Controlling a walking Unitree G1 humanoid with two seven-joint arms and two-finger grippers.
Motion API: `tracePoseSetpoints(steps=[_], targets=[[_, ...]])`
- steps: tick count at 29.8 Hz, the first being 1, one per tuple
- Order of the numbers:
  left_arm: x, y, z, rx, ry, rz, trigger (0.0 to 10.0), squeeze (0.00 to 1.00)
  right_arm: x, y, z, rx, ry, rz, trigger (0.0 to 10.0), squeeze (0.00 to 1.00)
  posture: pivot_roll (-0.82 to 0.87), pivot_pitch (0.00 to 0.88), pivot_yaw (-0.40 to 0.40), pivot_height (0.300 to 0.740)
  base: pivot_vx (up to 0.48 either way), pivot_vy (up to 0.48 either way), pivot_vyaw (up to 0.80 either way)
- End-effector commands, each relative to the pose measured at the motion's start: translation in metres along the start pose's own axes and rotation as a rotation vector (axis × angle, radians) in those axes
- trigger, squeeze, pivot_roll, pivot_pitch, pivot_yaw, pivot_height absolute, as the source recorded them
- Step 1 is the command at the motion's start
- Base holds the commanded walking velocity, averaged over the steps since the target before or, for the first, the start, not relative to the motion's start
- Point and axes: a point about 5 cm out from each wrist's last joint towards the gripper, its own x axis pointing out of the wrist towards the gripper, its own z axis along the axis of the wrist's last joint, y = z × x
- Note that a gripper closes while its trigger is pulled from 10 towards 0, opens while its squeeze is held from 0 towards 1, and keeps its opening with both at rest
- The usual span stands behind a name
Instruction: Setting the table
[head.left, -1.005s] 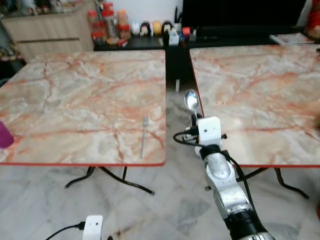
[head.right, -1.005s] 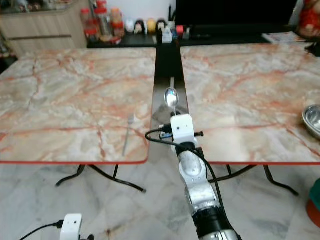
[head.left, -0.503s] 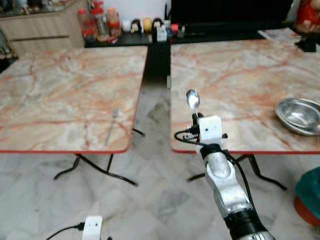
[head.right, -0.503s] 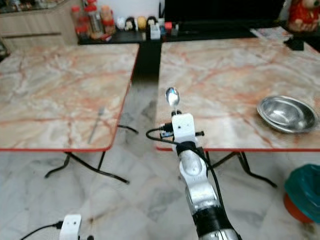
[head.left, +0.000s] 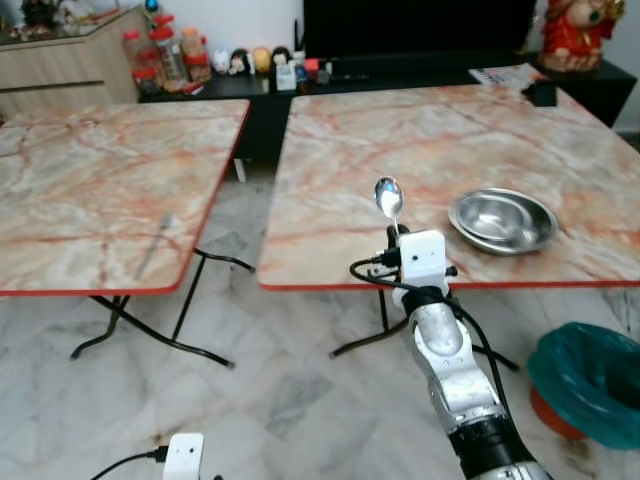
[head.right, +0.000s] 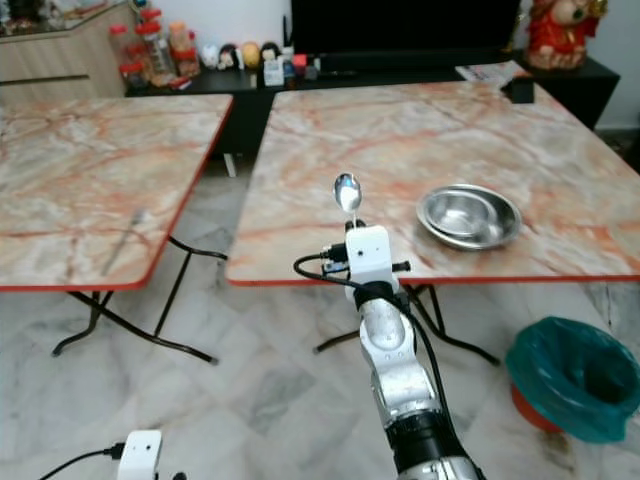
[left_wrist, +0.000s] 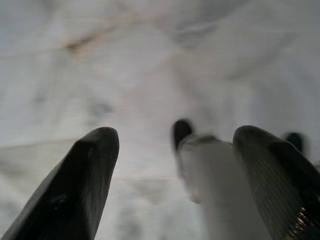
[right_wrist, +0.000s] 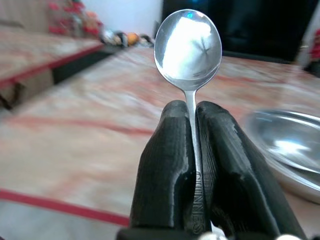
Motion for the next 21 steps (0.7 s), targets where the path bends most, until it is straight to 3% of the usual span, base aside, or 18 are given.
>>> tracePoseSetpoints(steps=[1, 21], targets=[[-0.0004, 0.0095, 0.0007, 0.02, 0.002, 0.019, 10.0, 0.0, 0.0042, 0.0073, 0.01, 0.013, -0.033, 0.013, 10.0, 0.0, -0.02, 0.0, 0.075, 0.74, 0.0, -0.394, 0.0], [0.0, 0.0075, 0.0015, 0.009, 0.0, 0.026, 10.0, 0.0, 0.0032, -0.0013, 0.0069, 0.005, -0.015, -0.021, 10.0, 0.0, -0.02, 0.014, 0.074, 0.74, 0.0, -0.36, 0.0]])
